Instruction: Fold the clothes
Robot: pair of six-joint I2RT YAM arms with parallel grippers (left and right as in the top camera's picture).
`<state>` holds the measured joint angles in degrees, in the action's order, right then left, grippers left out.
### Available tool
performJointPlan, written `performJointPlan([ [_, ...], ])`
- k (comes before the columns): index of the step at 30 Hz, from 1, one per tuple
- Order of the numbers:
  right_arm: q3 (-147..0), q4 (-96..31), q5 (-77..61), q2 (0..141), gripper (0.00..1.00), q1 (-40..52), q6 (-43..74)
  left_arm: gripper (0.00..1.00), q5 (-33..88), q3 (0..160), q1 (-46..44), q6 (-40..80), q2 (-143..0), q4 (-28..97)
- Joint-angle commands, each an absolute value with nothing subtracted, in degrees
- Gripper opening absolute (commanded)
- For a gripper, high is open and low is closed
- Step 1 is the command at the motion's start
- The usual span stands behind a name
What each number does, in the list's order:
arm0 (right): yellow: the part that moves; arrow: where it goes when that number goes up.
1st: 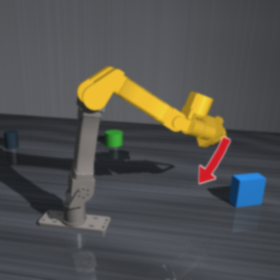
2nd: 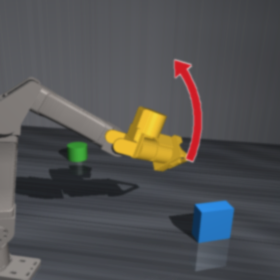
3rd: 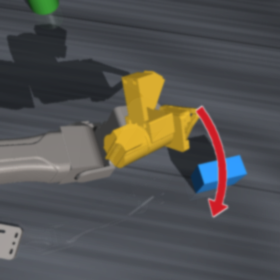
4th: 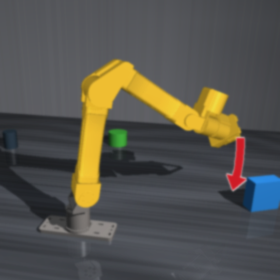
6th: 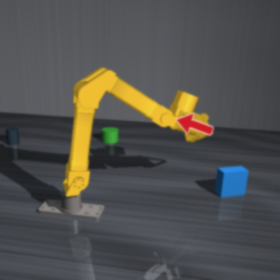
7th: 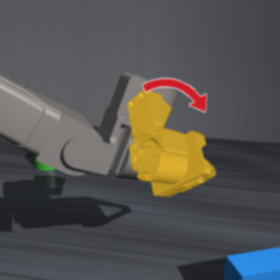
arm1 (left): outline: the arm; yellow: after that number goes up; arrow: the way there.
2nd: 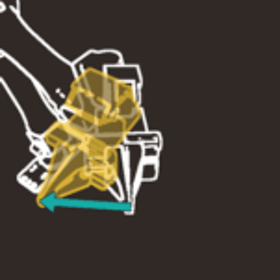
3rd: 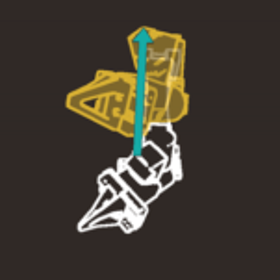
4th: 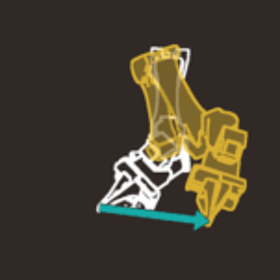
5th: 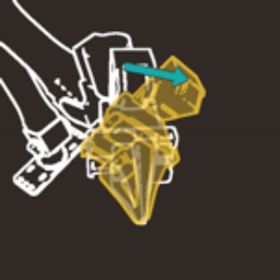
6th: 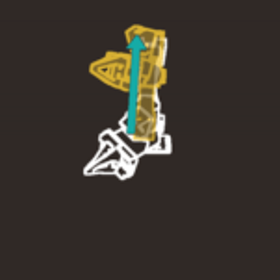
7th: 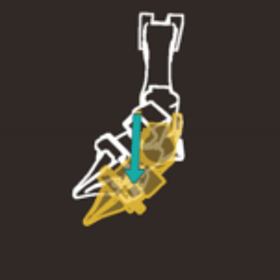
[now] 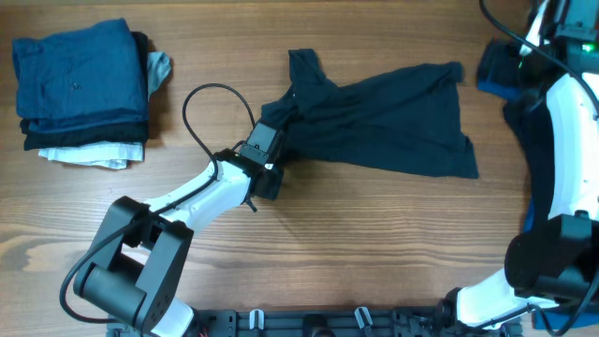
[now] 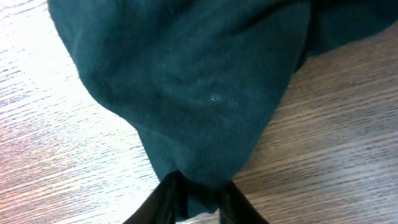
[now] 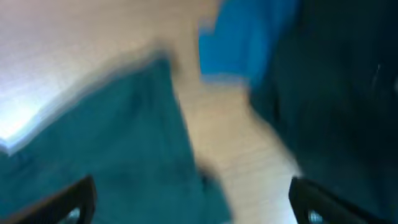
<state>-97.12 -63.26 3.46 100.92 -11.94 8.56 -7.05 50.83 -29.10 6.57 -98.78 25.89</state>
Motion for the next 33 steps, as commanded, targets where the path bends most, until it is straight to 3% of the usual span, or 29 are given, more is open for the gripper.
performJointPlan([
  [1,-93.2,-71.4,0.8,101.9,0.95,-12.9,17.1,0.26,-6.2,49.5,-29.1,8.4,-100.3,27.0],
  [6,-84.5,-69.9,1.0,101.9,0.5,-14.2,19.7,0.29,-6.3,49.5,-29.1,9.6,-100.3,27.4],
  [9,-79.7,-65.6,0.8,101.9,0.43,-16.0,22.1,0.29,-6.3,49.5,-29.1,9.9,-100.3,27.4],
  [14,-74.4,-61.1,-2.0,101.9,0.44,-20.3,22.5,0.29,-6.3,49.5,-29.1,9.9,-100.3,27.4],
  [17,-74.4,-61.1,-5.0,101.9,0.5,-20.9,22.0,0.29,-6.3,49.5,-29.1,9.9,-100.3,27.4],
  [20,-74.4,-60.2,-5.2,101.9,0.47,-20.7,21.6,0.28,-6.3,49.5,-29.1,9.9,-100.3,26.9],
  [22,-74.1,-59.7,-5.0,101.9,0.54,-20.7,21.4,0.26,-6.3,49.5,-29.1,9.9,-100.3,26.0],
  [25,-73.2,-59.6,-2.6,101.9,0.45,-20.7,21.1,0.25,-6.3,49.5,-29.1,9.9,-100.3,25.8],
  [33,-65.5,-50.4,-0.8,101.9,0.46,-20.7,21.1,0.29,-5.8,49.5,-29.1,9.9,-100.3,25.8],
])
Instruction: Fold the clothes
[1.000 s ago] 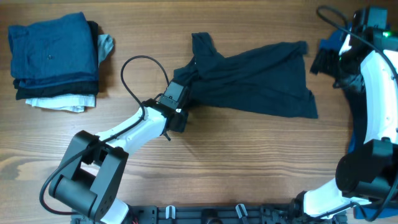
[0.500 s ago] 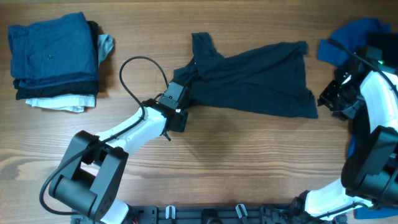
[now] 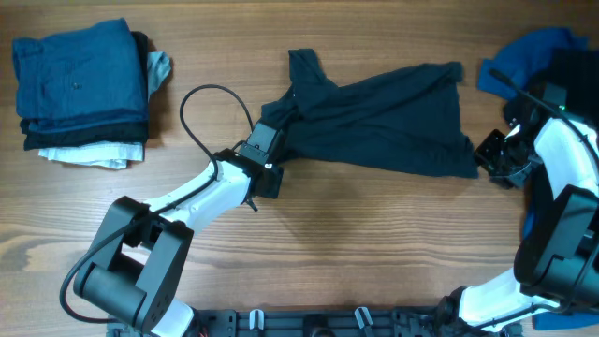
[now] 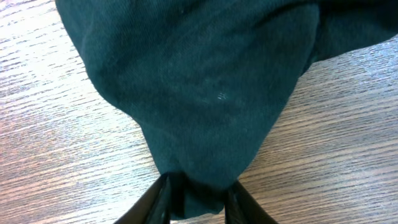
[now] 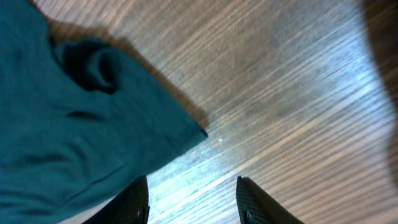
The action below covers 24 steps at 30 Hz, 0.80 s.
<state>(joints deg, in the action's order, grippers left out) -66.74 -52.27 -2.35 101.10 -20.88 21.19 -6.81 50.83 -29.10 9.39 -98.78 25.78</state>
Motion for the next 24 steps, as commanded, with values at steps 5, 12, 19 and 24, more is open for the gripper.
performJointPlan([
  [5,-63.0,-46.9,0.4,101.9,0.49,-20.7,21.7,0.29,-5.8,49.5,-29.1,9.9,-100.3,26.1],
  [12,-59.1,-42.2,-1.5,101.9,0.41,-20.7,22.7,0.29,-5.8,49.5,-29.1,9.9,-100.3,26.1],
  [19,-57.0,-40.5,-1.4,101.9,0.4,-20.7,24.6,0.29,-5.8,49.5,-29.1,9.9,-100.3,26.1],
  [24,-55.8,-36.7,-2.9,101.9,0.45,-20.7,25.4,0.29,-5.8,49.5,-29.1,9.9,-100.3,26.1],
])
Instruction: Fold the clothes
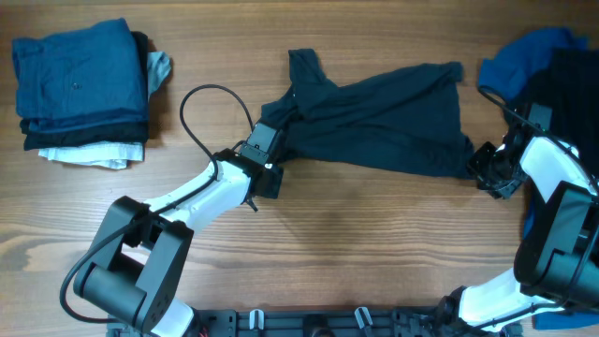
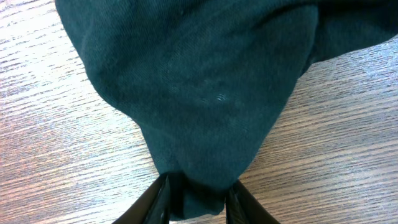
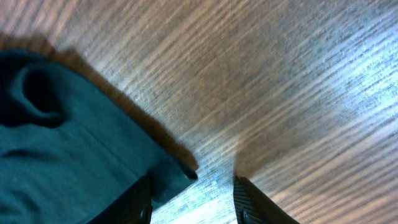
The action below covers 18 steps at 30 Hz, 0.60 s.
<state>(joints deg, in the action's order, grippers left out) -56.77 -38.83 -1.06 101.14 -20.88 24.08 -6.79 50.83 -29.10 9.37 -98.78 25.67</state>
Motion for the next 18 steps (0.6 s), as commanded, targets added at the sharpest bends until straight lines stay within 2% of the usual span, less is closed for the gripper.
performJointPlan([
  [1,-55.7,-35.7,-3.6,101.9,0.48,-20.7,25.3,0.29,-5.8,49.5,-29.1,9.9,-100.3,26.1],
  [6,-55.7,-34.1,-4.8,101.9,0.54,-20.7,25.4,0.29,-5.8,49.5,-29.1,9.9,-100.3,26.1],
  [13,-52.6,-31.7,-6.3,101.9,0.52,-20.5,27.1,0.29,-5.8,49.5,-29.1,9.9,-100.3,26.1],
  [16,-52.2,-32.2,-6.3,101.9,0.29,-20.4,27.0,0.29,-5.8,49.5,-29.1,9.9,-100.3,26.1],
  [18,-52.2,-32.2,-6.3,101.9,0.24,-20.4,27.0,0.29,-5.8,49.5,-29.1,9.9,-100.3,26.1],
])
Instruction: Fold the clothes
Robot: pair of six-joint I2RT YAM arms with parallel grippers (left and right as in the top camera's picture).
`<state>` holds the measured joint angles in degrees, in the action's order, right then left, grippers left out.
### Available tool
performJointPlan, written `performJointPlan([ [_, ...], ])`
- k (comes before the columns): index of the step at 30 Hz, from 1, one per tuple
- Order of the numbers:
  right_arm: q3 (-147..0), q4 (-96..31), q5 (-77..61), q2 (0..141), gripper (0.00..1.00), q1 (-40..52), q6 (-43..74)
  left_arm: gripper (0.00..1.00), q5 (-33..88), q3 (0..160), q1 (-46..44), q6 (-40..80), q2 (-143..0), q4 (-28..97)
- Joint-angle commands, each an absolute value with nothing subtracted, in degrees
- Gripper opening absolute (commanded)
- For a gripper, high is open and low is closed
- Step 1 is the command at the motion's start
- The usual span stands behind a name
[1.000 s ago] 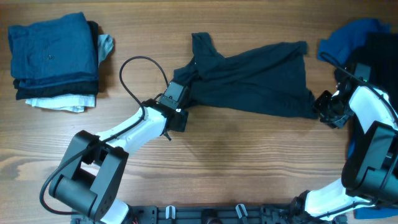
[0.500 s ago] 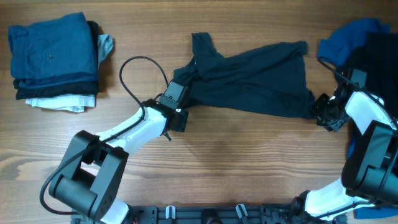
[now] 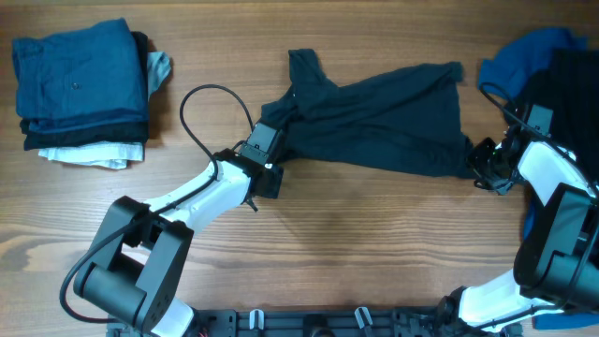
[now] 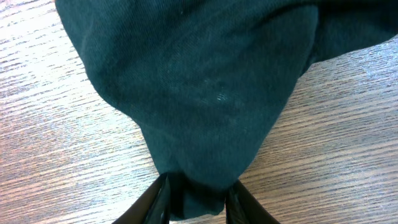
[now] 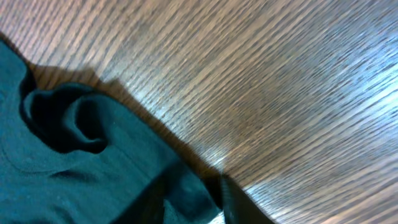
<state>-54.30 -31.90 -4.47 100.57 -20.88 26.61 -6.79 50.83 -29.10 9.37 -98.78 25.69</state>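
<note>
A dark teal shirt (image 3: 384, 117) lies spread and wrinkled across the middle of the table. Its left end is bunched up (image 4: 199, 93), and my left gripper (image 3: 269, 157) is shut on that bunch; in the left wrist view the cloth fills the gap between the left gripper's (image 4: 198, 200) fingers. At the shirt's lower right corner (image 5: 93, 168), my right gripper (image 3: 477, 165) is low on the table. In the right wrist view the right gripper (image 5: 191, 194) has its fingers drawn together with the corner of the cloth pinched between them.
A stack of folded clothes (image 3: 82, 89) sits at the far left. A heap of unfolded blue and dark garments (image 3: 533, 56) lies at the far right, just behind my right arm. A black cable (image 3: 192, 103) loops above the left arm.
My right gripper stood open with the shirt's lower right corner between its fingers; now the fingers have shut on that corner. The left gripper and the shirt have not moved.
My left gripper has held the shirt's bunched left end throughout. My right gripper was open near the heap at the far right, then open beside the shirt's lower right corner, then astride that corner, and now it is shut on it.
</note>
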Motion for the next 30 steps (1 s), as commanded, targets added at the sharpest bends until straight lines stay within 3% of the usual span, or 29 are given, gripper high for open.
performJointPlan([
  [1,-52.2,-32.2,-6.3,101.9,0.21,-20.4,27.0,0.29,-5.8,49.5,-29.1,9.9,-100.3,26.1],
  [4,-52.2,-32.4,-6.3,101.9,0.17,-20.4,27.0,0.29,-5.8,49.5,-29.1,9.9,-100.3,26.1],
  [6,-52.2,-32.3,-6.3,101.9,0.04,-20.4,27.0,0.29,-5.8,49.5,-29.1,9.9,-100.3,26.1],
  [7,-52.2,-32.3,-6.3,101.9,0.04,-20.4,27.0,0.28,-5.8,49.5,-29.1,9.9,-100.3,26.1],
  [9,-52.5,-32.4,-6.8,101.9,0.04,-20.4,27.0,0.21,-5.9,49.5,-29.1,9.9,-100.3,25.8],
  [11,-53.4,-32.6,-7.6,101.9,0.04,-20.4,27.0,0.04,-5.9,49.5,-29.0,9.9,-100.3,24.9],
  [18,-56.1,-34.9,-7.3,101.8,0.04,-20.4,25.4,0.04,-5.9,49.6,-26.5,14.4,-96.8,25.5],
  [30,-78.4,-58.2,-12.2,86.0,0.04,-20.4,19.5,0.04,-5.8,63.7,-14.3,20.4,-65.1,28.9],
])
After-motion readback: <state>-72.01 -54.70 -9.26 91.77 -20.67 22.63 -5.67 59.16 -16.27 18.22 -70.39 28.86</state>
